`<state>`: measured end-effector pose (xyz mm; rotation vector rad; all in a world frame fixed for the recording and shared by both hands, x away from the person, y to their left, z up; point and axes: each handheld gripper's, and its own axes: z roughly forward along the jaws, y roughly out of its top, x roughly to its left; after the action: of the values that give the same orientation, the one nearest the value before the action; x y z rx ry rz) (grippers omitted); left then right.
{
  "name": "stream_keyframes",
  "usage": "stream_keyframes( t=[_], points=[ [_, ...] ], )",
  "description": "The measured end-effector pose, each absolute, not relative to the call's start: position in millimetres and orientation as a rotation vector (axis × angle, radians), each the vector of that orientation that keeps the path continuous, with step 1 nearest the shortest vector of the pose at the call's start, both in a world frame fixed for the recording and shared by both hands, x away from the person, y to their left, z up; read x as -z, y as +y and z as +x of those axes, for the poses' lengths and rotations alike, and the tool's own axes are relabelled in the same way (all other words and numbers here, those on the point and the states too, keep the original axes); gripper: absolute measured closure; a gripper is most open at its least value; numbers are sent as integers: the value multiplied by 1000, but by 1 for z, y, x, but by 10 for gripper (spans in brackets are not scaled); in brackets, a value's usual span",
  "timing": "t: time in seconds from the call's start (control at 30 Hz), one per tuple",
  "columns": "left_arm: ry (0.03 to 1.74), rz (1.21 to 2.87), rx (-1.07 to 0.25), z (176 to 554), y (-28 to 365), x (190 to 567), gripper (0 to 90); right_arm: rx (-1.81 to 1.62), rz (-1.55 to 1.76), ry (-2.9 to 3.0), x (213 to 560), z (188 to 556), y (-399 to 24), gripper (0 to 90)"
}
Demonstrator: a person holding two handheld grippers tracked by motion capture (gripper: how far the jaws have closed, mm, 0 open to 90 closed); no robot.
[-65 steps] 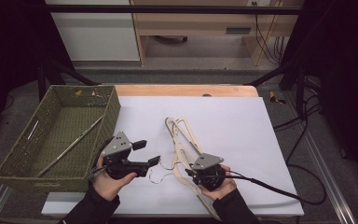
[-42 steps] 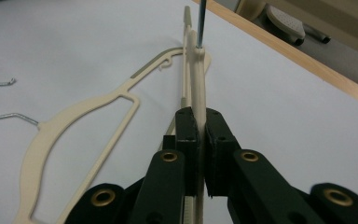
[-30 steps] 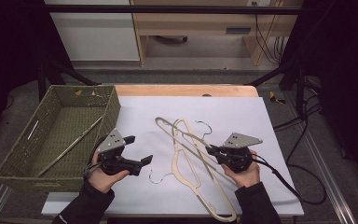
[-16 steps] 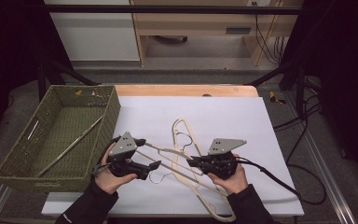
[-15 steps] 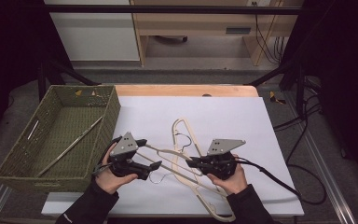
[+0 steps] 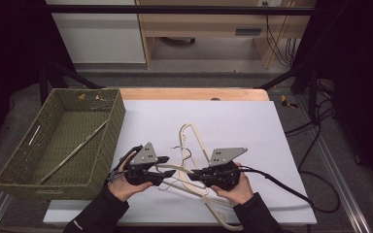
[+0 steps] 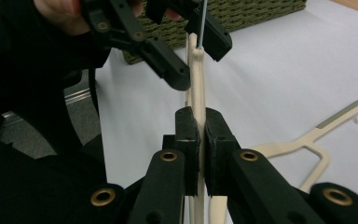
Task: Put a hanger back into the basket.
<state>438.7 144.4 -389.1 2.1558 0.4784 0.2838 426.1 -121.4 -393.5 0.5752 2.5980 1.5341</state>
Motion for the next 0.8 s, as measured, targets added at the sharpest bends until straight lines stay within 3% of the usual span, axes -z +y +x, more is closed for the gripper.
stream_keyframes(
  t=[0.1, 0.47, 0.67, 0.8],
  points=[
    [467, 2175, -272, 438, 145, 389, 617, -1532, 568, 2608, 394, 426, -120, 864],
    [463, 2235, -291, 432, 142, 387, 722, -1493, 583, 2577, 395, 427, -120, 809],
    [467, 2229, -256, 428, 140, 384, 775, -1454, 597, 2507, 395, 427, -121, 727],
    [466, 2223, -212, 426, 138, 385, 815, -1440, 625, 2461, 396, 428, -120, 613]
  ],
)
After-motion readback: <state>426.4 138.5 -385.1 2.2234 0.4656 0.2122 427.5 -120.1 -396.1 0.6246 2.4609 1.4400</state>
